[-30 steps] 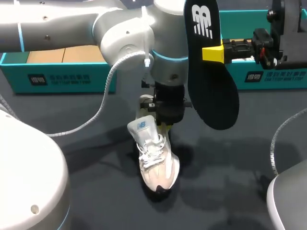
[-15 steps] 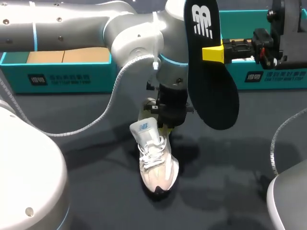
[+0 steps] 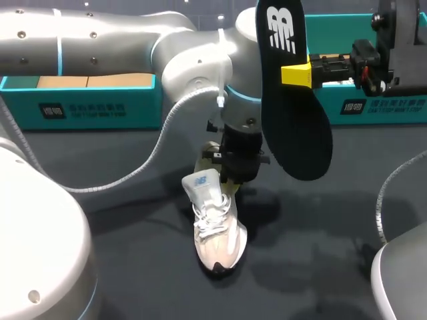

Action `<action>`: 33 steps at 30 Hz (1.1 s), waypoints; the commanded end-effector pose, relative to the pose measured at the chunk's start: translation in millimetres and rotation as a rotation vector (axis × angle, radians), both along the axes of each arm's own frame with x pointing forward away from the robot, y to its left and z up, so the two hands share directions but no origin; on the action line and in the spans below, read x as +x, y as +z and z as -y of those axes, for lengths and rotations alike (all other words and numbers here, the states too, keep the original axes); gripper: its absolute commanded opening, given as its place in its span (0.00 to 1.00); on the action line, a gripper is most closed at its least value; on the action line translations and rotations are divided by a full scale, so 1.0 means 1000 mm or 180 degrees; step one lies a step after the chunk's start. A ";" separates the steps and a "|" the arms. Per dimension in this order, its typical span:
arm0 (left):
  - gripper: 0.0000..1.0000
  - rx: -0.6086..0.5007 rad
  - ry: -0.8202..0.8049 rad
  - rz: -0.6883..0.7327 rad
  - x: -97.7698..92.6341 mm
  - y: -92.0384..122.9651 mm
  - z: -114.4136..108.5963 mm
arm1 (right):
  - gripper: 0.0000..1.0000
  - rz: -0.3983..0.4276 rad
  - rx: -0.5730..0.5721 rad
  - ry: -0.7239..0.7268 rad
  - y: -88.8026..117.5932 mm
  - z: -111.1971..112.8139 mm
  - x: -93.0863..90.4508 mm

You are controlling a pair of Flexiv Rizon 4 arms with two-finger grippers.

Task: Take the shoe out of the shoebox, open the shoe tongue, remove and reinsert the insole, then place the shoe into the shoebox

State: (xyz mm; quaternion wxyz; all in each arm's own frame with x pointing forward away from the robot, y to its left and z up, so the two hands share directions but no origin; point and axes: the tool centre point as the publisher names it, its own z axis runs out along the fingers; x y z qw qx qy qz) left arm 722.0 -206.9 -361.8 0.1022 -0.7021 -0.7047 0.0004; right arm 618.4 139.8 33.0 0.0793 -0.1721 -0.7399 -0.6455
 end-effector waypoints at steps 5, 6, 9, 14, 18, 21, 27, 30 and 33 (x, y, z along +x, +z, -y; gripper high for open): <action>0.00 0.0046 0.0025 -0.0043 0.003 -0.014 0.005 | 0.00 -0.0009 -0.0009 0.0011 0.000 -0.004 0.004; 0.00 0.0037 0.0021 -0.0046 0.003 -0.015 0.005 | 0.00 -0.0009 -0.0009 0.0011 0.000 -0.004 0.004; 0.00 -0.0025 -0.0029 -0.0064 0.002 -0.018 0.007 | 0.00 -0.0009 -0.0009 0.0011 0.000 -0.004 0.004; 0.00 -0.0055 -0.0084 -0.0060 -0.001 -0.020 0.010 | 0.00 -0.0009 -0.0009 0.0011 0.000 -0.004 0.004; 0.02 -0.0092 -0.0136 -0.0055 -0.002 -0.022 0.011 | 0.00 -0.0009 -0.0009 0.0011 0.000 -0.004 0.004; 0.36 -0.0154 -0.0159 -0.0041 -0.002 -0.024 0.012 | 0.00 -0.0009 -0.0009 0.0011 0.000 -0.004 0.004; 0.82 -0.0333 -0.0147 -0.0001 -0.002 -0.019 0.009 | 0.00 -0.0009 -0.0009 0.0011 0.000 -0.004 0.004; 0.96 -0.0504 -0.0092 0.0051 -0.001 -0.010 0.007 | 0.00 -0.0009 -0.0009 0.0011 0.000 -0.004 0.004; 1.00 -0.0762 -0.0026 0.0145 0.001 0.004 0.003 | 0.00 -0.0009 -0.0009 0.0011 0.000 -0.004 0.004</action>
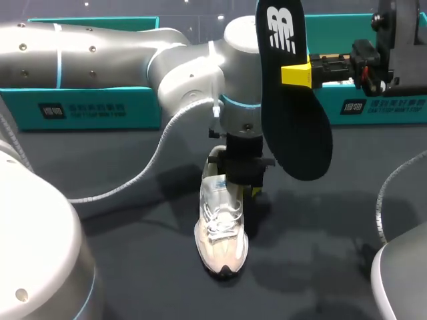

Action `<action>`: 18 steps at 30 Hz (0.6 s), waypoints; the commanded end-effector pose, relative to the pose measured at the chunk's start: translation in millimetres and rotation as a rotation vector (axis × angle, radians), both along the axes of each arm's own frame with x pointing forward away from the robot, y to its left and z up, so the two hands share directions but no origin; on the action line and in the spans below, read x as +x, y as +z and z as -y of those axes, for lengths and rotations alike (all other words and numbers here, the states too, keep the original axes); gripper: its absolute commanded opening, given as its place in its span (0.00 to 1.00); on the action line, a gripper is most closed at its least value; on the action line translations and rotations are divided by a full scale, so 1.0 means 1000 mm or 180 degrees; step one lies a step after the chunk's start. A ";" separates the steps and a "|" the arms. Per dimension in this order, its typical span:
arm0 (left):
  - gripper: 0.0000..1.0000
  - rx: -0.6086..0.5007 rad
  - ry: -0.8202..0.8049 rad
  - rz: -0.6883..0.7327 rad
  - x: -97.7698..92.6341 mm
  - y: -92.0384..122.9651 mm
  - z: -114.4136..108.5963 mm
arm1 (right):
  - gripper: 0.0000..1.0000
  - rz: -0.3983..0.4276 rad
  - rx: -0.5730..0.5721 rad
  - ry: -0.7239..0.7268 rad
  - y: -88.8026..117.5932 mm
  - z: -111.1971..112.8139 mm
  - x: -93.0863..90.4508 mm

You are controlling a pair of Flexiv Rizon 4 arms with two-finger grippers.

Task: Take the shoe out of the shoebox, open the shoe tongue, remove and reinsert the insole, then place the shoe into the shoebox

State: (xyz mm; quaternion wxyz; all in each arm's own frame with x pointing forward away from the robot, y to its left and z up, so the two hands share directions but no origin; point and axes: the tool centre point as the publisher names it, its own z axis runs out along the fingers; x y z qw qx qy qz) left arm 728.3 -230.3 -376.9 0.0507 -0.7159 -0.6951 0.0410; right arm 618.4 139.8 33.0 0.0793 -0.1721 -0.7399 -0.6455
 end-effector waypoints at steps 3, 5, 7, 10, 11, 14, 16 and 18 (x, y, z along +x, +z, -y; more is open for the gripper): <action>1.00 -0.0668 0.0191 0.0184 -0.001 0.038 -0.025 | 0.00 -0.0009 -0.0009 0.0012 0.000 -0.004 0.004; 1.00 -0.0932 0.0271 0.0244 0.002 0.052 -0.028 | 0.00 -0.0009 -0.0009 0.0012 0.000 -0.004 0.004; 1.00 -0.1157 0.0335 0.0310 0.005 0.065 -0.032 | 0.00 -0.0009 -0.0009 0.0012 0.000 -0.004 0.004; 1.00 -0.1510 0.0432 0.0359 0.010 0.084 -0.036 | 0.00 -0.0009 -0.0009 0.0012 0.000 -0.004 0.004; 1.00 -0.1610 0.0447 0.0350 0.012 0.090 -0.037 | 0.00 -0.0009 -0.0009 0.0012 0.000 -0.004 0.004; 1.00 -0.1885 0.0424 0.0392 0.015 0.105 -0.039 | 0.00 -0.0009 -0.0009 0.0012 0.000 -0.004 0.004; 1.00 -0.2112 0.0402 0.0437 0.015 0.114 -0.041 | 0.00 -0.0009 -0.0009 0.0012 0.000 -0.004 0.004; 1.00 -0.2342 0.0360 0.0477 0.015 0.124 -0.043 | 0.00 -0.0009 -0.0009 0.0012 0.000 -0.004 0.004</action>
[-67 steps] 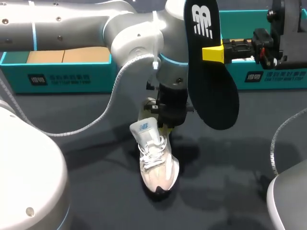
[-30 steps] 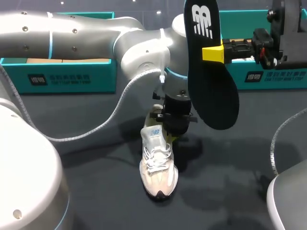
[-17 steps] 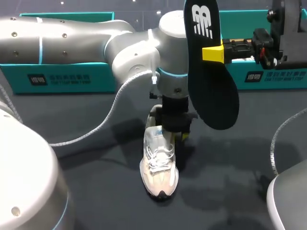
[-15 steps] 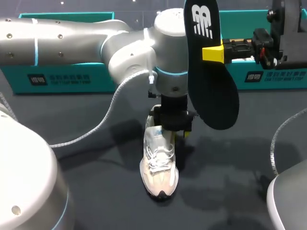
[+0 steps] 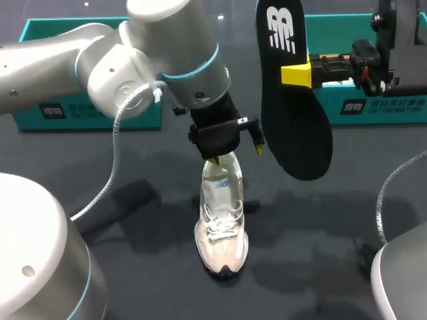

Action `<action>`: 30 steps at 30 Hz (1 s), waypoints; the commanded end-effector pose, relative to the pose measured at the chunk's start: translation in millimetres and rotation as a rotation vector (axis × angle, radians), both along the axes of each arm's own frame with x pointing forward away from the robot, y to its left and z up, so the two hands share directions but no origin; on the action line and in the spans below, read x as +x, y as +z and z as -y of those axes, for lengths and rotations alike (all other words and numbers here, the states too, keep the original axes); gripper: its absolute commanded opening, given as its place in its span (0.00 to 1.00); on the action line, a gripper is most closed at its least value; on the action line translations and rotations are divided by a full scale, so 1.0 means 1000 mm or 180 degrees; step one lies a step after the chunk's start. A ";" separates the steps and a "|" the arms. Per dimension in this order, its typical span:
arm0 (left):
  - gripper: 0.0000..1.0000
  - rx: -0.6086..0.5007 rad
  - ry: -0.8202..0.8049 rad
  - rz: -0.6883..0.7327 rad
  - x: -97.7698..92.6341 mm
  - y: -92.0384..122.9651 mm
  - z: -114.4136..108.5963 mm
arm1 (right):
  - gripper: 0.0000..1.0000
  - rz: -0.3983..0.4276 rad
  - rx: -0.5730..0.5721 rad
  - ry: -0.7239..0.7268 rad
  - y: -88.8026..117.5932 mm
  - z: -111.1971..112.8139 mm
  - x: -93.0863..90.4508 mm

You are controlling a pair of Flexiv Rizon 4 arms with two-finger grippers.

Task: Take the shoe out of the shoebox, open the shoe tongue, remove and reinsert the insole, then place the shoe into the shoebox

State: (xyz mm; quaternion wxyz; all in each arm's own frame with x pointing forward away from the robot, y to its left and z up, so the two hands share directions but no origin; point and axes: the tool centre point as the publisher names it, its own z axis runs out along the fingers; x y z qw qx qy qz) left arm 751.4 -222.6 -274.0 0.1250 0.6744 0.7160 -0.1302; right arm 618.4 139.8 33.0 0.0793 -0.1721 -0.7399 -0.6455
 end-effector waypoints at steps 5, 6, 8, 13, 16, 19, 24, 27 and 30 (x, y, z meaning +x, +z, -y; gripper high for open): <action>1.00 -0.1621 -0.0108 0.0274 -0.007 0.043 -0.038 | 0.00 -0.0009 -0.0009 0.0011 0.000 -0.004 0.004; 1.00 -0.1731 -0.0145 0.0260 -0.004 0.052 -0.037 | 0.00 -0.0009 -0.0009 0.0011 0.000 -0.004 0.004; 1.00 -0.1731 -0.0145 0.0260 -0.004 0.052 -0.037 | 0.00 -0.0009 -0.0009 0.0011 0.000 -0.004 0.004; 1.00 -0.1731 -0.0145 0.0260 -0.004 0.052 -0.037 | 0.00 -0.0009 -0.0009 0.0011 0.000 -0.004 0.004; 1.00 -0.1731 -0.0145 0.0260 -0.004 0.052 -0.037 | 0.00 -0.0009 -0.0009 0.0011 0.000 -0.004 0.004; 1.00 -0.1731 -0.0145 0.0260 -0.004 0.052 -0.037 | 0.00 -0.0009 -0.0009 0.0011 0.000 -0.004 0.004; 1.00 -0.1871 -0.0179 0.0275 0.003 0.055 -0.037 | 0.00 -0.0009 -0.0009 0.0011 0.000 -0.004 0.004; 1.00 -0.1970 -0.0279 0.0372 0.008 0.061 -0.037 | 0.00 -0.0009 -0.0009 0.0011 0.000 -0.004 0.004; 1.00 -0.2044 -0.0324 0.0458 0.013 0.067 -0.035 | 0.00 -0.0009 -0.0009 0.0011 0.000 -0.004 0.004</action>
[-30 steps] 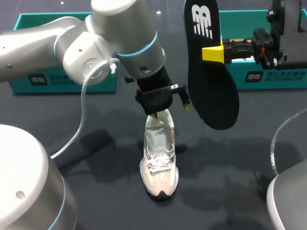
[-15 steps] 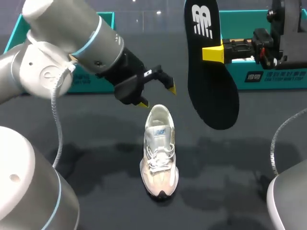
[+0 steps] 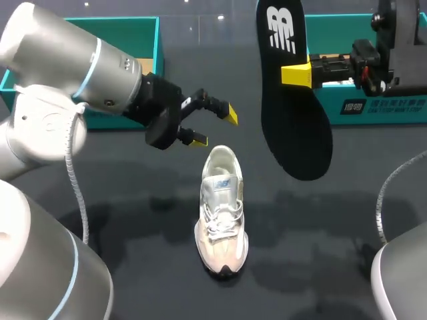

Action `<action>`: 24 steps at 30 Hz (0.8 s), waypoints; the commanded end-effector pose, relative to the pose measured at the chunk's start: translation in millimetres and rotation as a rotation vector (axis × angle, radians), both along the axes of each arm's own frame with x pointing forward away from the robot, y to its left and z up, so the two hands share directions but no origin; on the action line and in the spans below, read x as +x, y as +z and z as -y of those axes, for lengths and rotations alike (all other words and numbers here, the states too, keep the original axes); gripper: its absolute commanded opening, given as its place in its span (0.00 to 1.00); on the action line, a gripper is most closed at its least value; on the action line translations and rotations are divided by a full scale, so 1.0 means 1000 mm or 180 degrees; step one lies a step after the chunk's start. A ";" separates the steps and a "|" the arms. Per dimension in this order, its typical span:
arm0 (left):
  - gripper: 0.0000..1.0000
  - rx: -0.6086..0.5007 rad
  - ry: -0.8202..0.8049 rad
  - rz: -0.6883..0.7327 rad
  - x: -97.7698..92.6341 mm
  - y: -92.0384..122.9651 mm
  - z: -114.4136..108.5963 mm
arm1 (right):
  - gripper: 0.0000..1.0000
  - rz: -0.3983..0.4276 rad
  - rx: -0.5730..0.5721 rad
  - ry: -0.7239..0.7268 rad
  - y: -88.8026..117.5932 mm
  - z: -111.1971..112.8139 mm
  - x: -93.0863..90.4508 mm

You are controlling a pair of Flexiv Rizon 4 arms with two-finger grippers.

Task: Take the shoe out of the shoebox, open the shoe tongue, remove and reinsert the insole, then place the shoe into the shoebox

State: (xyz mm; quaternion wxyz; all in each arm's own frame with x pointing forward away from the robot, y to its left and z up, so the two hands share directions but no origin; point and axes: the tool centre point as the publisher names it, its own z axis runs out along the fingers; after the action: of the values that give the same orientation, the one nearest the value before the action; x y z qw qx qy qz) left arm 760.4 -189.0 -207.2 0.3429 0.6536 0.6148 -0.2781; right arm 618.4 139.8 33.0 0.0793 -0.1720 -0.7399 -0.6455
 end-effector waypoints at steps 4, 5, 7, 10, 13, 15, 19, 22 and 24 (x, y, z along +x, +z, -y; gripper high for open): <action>1.00 -0.0504 -0.0048 0.0048 0.012 0.011 -0.003 | 0.00 -0.0009 -0.0009 0.0011 0.000 -0.004 0.004; 1.00 -0.0570 -0.0053 0.0053 0.013 0.015 -0.004 | 0.00 -0.0009 -0.0009 0.0011 0.000 -0.004 0.004; 1.00 -0.0689 -0.0056 0.0051 0.016 0.022 -0.005 | 0.00 -0.0009 -0.0009 0.0011 0.000 -0.004 0.004; 1.00 -0.0865 -0.0063 0.0083 0.016 0.032 -0.006 | 0.00 -0.0009 -0.0009 0.0011 0.000 -0.004 0.004; 1.00 -0.0980 -0.0072 0.0128 0.017 0.039 -0.006 | 0.00 -0.0079 -0.0023 0.0052 -0.002 -0.002 0.013; 1.00 -0.1061 -0.0028 0.0140 0.022 0.041 -0.006 | 0.00 -0.0190 -0.0026 0.0062 -0.005 0.001 0.023; 1.00 -0.1224 0.0013 0.0166 0.028 0.045 -0.006 | 0.00 -0.0376 -0.0011 0.0052 -0.014 0.011 0.047; 1.00 -0.1355 0.0031 0.0201 0.030 0.050 -0.007 | 0.00 -0.0549 0.0030 0.0039 -0.021 0.017 0.067; 1.00 -0.1429 0.0062 0.0242 0.031 0.053 -0.008 | 0.00 -0.0631 0.0054 0.0029 -0.025 0.020 0.079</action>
State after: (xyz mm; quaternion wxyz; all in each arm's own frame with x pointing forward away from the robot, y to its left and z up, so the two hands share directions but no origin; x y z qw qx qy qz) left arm 794.1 -181.6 -151.2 0.4854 0.5780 0.5423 -0.3691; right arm 662.4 113.2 13.2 0.1353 -0.2407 -0.7193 -0.6375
